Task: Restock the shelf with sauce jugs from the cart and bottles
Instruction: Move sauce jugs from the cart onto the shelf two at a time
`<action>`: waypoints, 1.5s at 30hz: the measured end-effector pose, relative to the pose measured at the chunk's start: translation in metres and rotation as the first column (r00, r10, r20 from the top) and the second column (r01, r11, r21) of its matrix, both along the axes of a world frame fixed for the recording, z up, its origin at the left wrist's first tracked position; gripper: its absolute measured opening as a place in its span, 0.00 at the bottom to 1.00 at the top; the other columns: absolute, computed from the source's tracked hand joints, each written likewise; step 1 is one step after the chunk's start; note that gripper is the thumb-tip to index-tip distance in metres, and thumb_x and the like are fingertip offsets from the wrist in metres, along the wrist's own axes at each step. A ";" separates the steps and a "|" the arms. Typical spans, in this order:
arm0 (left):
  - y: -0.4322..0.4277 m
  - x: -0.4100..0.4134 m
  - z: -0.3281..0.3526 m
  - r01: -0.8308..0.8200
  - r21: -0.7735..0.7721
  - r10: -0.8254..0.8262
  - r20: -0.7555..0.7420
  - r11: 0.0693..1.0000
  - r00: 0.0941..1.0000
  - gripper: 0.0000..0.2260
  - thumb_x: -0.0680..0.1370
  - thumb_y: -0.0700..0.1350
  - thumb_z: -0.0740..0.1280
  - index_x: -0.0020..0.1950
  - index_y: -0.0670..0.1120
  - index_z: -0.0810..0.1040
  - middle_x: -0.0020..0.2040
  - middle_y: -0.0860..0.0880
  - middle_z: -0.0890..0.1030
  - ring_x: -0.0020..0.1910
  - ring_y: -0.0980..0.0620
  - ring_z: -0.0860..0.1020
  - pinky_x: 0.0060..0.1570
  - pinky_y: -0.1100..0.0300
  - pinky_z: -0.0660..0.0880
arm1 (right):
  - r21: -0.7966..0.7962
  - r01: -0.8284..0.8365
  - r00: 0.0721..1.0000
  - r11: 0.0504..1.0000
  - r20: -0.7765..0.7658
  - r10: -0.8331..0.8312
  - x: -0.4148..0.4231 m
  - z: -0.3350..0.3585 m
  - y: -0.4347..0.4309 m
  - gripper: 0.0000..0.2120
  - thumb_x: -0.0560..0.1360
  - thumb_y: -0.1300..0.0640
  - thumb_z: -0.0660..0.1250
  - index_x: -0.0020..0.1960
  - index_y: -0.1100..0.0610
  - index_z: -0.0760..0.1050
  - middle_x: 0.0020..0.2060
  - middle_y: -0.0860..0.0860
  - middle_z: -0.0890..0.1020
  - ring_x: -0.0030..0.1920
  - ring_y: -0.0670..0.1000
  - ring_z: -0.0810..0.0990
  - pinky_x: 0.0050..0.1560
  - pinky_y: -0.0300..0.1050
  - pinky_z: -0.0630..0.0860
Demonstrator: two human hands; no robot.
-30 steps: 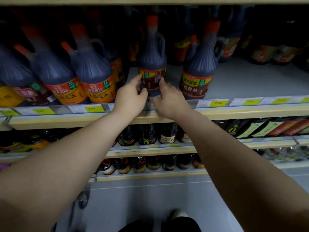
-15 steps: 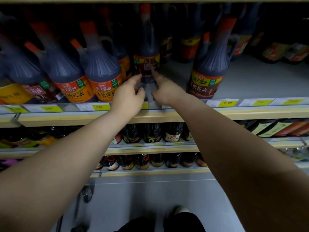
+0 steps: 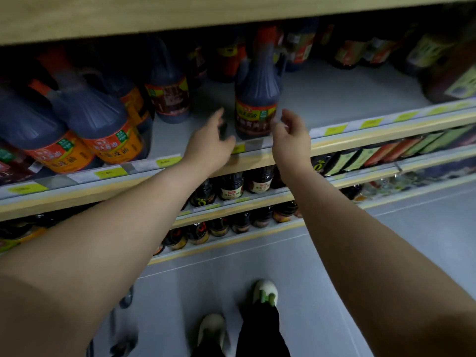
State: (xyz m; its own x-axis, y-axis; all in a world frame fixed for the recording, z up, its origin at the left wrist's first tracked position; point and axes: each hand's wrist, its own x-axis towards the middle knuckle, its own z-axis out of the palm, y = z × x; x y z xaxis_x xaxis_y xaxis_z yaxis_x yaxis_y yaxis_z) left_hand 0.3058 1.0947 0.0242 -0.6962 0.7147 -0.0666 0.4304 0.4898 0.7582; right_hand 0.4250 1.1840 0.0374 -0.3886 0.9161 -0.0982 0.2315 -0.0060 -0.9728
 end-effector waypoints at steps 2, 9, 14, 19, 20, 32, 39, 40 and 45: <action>0.012 0.000 -0.002 -0.005 -0.003 0.005 0.039 1.000 0.999 0.32 0.77 0.46 0.66 0.78 0.49 0.54 0.73 0.47 0.68 0.70 0.47 0.69 0.68 0.54 0.66 | -0.164 0.038 0.994 0.986 -0.093 -0.054 -0.009 0.005 0.012 0.21 0.81 0.56 0.59 0.73 0.59 0.66 0.63 0.53 0.75 0.62 0.50 0.75 0.56 0.39 0.71; 0.027 0.009 -0.010 -0.013 0.060 0.010 0.040 0.998 0.999 0.29 0.78 0.41 0.63 0.77 0.51 0.58 0.70 0.47 0.72 0.67 0.48 0.71 0.59 0.64 0.64 | -0.299 0.081 0.971 0.951 -0.191 -0.143 -0.033 0.001 0.020 0.16 0.82 0.54 0.58 0.67 0.59 0.72 0.54 0.53 0.77 0.56 0.53 0.77 0.52 0.46 0.75; 0.006 -0.002 -0.013 -0.021 0.061 0.022 -0.004 0.998 1.000 0.29 0.78 0.41 0.62 0.77 0.53 0.58 0.71 0.49 0.71 0.69 0.49 0.70 0.60 0.65 0.63 | -0.293 0.030 0.978 0.956 -0.189 -0.088 -0.044 -0.001 0.010 0.17 0.82 0.53 0.57 0.67 0.59 0.72 0.57 0.55 0.79 0.56 0.52 0.77 0.49 0.43 0.74; -0.033 -0.011 -0.011 -0.032 0.093 0.036 -0.044 0.995 0.998 0.29 0.78 0.39 0.61 0.77 0.55 0.56 0.70 0.49 0.73 0.68 0.50 0.70 0.57 0.67 0.62 | -0.259 -0.046 0.986 0.965 -0.168 0.002 -0.064 0.001 -0.015 0.18 0.82 0.53 0.56 0.68 0.59 0.71 0.55 0.53 0.77 0.54 0.50 0.76 0.44 0.39 0.73; -0.041 -0.014 -0.012 -0.038 0.102 0.045 -0.060 0.994 0.997 0.30 0.78 0.39 0.61 0.77 0.55 0.56 0.69 0.49 0.73 0.68 0.49 0.71 0.57 0.66 0.63 | -0.259 -0.065 0.986 0.964 -0.163 0.023 -0.069 0.001 -0.021 0.18 0.82 0.53 0.56 0.69 0.59 0.71 0.56 0.53 0.77 0.54 0.50 0.75 0.43 0.38 0.73; -0.122 -0.036 -0.021 -0.147 0.081 0.159 -0.181 0.986 0.971 0.31 0.78 0.43 0.62 0.78 0.50 0.53 0.66 0.43 0.74 0.66 0.47 0.72 0.57 0.62 0.66 | -0.235 -0.197 0.978 0.952 -0.120 0.173 -0.117 0.000 -0.086 0.18 0.83 0.53 0.54 0.69 0.59 0.70 0.53 0.51 0.75 0.52 0.49 0.74 0.36 0.31 0.71; -0.148 -0.039 -0.017 -0.068 0.072 0.079 -0.156 0.995 0.985 0.27 0.78 0.45 0.64 0.76 0.51 0.60 0.70 0.46 0.72 0.69 0.49 0.69 0.62 0.61 0.66 | -0.148 -0.180 0.983 0.972 -0.069 0.171 -0.119 0.000 -0.107 0.19 0.83 0.52 0.53 0.71 0.57 0.69 0.60 0.50 0.75 0.60 0.48 0.73 0.58 0.42 0.69; -0.152 -0.037 -0.014 -0.072 0.080 0.083 -0.148 0.994 0.985 0.27 0.78 0.45 0.64 0.76 0.51 0.61 0.70 0.47 0.72 0.69 0.50 0.69 0.62 0.63 0.65 | -0.116 -0.175 0.984 0.978 -0.042 0.171 -0.115 0.001 -0.112 0.20 0.83 0.52 0.54 0.71 0.57 0.69 0.64 0.51 0.76 0.63 0.50 0.73 0.61 0.44 0.70; -0.179 -0.022 0.005 -0.065 0.126 0.081 -0.124 0.990 0.989 0.22 0.77 0.44 0.66 0.71 0.49 0.69 0.67 0.51 0.75 0.67 0.53 0.71 0.62 0.64 0.65 | -0.057 -0.126 0.992 0.990 0.022 0.127 -0.078 0.011 -0.145 0.17 0.79 0.55 0.63 0.65 0.60 0.73 0.54 0.51 0.80 0.56 0.50 0.77 0.55 0.42 0.72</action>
State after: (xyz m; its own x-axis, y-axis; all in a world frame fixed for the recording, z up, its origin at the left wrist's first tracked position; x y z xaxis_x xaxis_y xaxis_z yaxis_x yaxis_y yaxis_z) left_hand 0.2839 0.9159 0.0290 -0.7441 0.6588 0.1109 0.4942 0.4310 0.7550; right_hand 0.3472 1.0393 0.0488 -0.4977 0.8528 -0.1584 0.2587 -0.0284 -0.9655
